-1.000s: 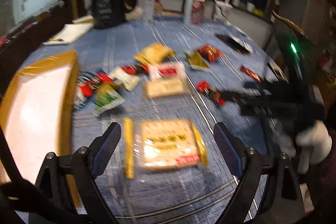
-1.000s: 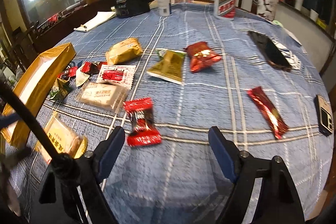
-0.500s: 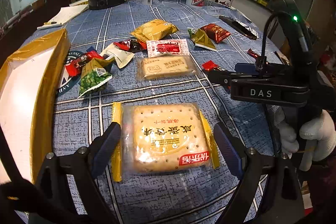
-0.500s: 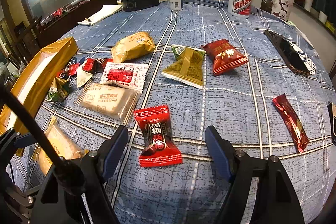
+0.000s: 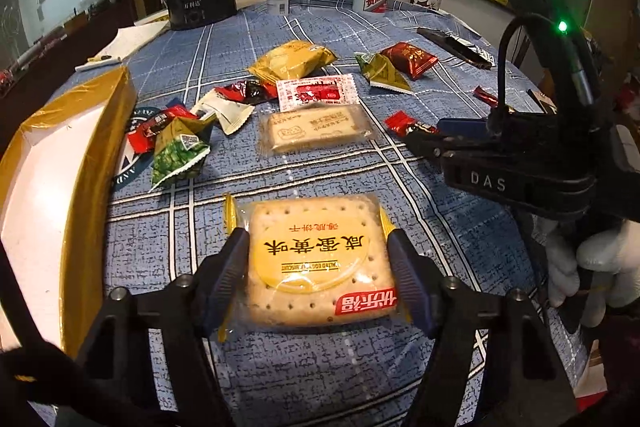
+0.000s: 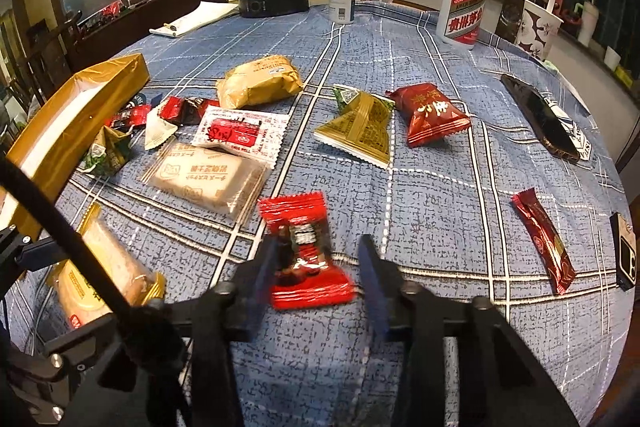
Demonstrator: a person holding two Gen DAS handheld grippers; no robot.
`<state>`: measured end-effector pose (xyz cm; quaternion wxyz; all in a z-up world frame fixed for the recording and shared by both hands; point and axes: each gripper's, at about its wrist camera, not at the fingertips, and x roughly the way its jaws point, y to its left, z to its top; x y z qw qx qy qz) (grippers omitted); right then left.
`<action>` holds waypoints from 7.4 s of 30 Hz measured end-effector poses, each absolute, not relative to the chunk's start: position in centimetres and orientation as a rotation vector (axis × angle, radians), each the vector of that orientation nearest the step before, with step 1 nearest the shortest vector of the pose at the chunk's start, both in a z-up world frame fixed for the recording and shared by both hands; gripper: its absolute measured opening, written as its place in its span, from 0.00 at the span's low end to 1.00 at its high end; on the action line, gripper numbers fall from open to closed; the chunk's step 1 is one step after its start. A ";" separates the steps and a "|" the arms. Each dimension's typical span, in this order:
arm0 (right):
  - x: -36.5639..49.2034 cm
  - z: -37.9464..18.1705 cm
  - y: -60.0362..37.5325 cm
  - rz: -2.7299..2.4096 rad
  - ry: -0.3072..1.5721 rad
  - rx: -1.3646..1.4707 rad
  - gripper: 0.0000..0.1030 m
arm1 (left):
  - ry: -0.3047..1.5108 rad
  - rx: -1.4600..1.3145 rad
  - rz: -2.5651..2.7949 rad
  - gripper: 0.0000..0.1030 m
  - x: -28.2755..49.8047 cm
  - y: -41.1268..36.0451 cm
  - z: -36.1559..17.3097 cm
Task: Organize snacks
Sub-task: 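Grasp the red wrapped candy with the right tool while the left tool holds the cracker pack, then lower both held snacks into the yellow-rimmed tray and open both tools, then grasp the red chocolate bar with the right tool while the left tool grasps the beige biscuit pack, then carry both held snacks over the tray and open both tools to drop them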
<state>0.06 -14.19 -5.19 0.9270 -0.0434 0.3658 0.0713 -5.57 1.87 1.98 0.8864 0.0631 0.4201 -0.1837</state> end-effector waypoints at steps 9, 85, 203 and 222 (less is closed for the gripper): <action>-1.0 -4.9 -15.2 0.202 0.739 0.006 0.22 | 0.875 0.024 -0.393 0.69 -6.0 3.5 2.8; -4.7 2.9 0.6 0.438 0.648 -0.008 0.47 | 0.604 -0.390 -0.167 0.80 -14.4 24.8 11.4; -7.7 -1.9 -13.3 0.243 0.705 0.115 0.24 | 0.777 -0.123 -0.348 0.35 -8.7 8.5 7.0; -9.3 4.2 -1.9 0.494 0.613 0.013 0.24 | 0.610 -0.214 -0.149 0.35 -12.7 20.9 11.9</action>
